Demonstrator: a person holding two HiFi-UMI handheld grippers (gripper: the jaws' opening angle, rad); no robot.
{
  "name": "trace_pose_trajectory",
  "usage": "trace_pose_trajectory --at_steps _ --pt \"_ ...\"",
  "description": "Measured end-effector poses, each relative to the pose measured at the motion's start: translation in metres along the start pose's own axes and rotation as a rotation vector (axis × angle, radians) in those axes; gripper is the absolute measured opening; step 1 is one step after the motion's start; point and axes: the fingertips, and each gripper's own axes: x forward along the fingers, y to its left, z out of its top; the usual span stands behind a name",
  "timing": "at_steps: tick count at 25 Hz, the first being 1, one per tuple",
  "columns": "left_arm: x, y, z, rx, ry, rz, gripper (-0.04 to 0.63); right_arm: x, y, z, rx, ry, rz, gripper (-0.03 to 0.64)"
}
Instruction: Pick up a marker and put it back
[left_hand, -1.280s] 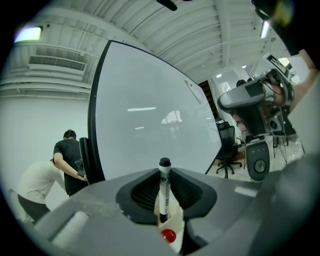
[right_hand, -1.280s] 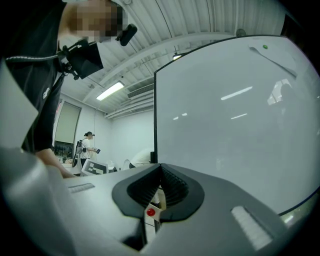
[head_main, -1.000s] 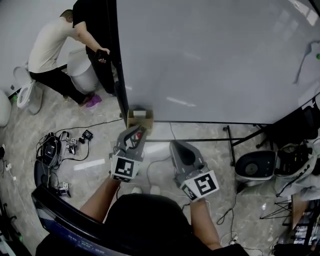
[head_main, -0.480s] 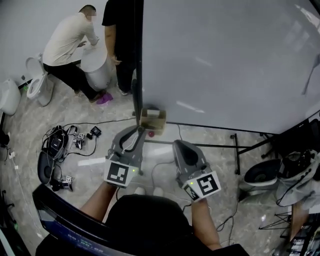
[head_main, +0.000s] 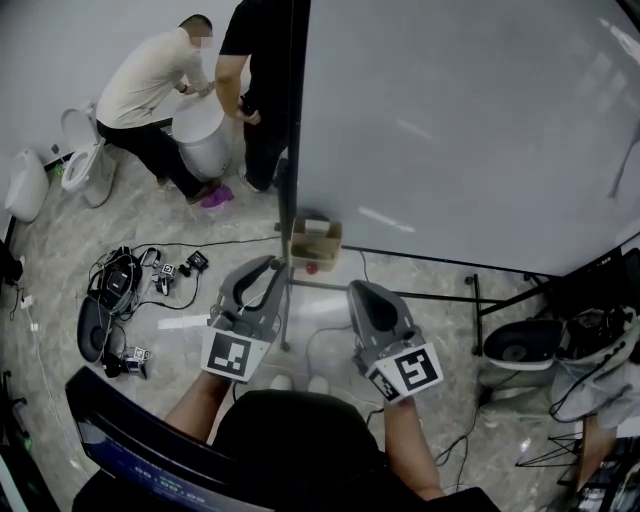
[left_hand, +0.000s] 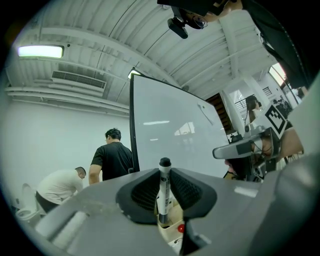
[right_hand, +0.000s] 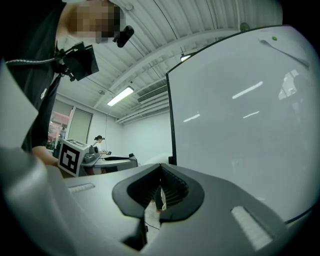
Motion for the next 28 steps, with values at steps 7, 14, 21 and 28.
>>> trace_pose_trajectory --at_steps 7,14,21,28 --pt "0.002 -0.001 0.004 -0.016 -0.009 -0.008 0.072 -0.001 -0.002 0.002 -0.003 -0.003 -0.005 0.009" --pt "0.001 -0.001 0.004 -0.011 -0.014 -0.009 0.074 -0.005 -0.002 0.001 -0.005 -0.005 -0.018 0.009" --pt "0.019 -0.003 0.004 -0.007 -0.010 -0.018 0.074 -0.005 -0.017 0.005 -0.006 0.000 -0.032 0.009" --pt "0.018 -0.011 0.005 -0.011 -0.011 -0.048 0.074 -0.016 -0.012 0.011 -0.018 -0.005 -0.058 0.009"
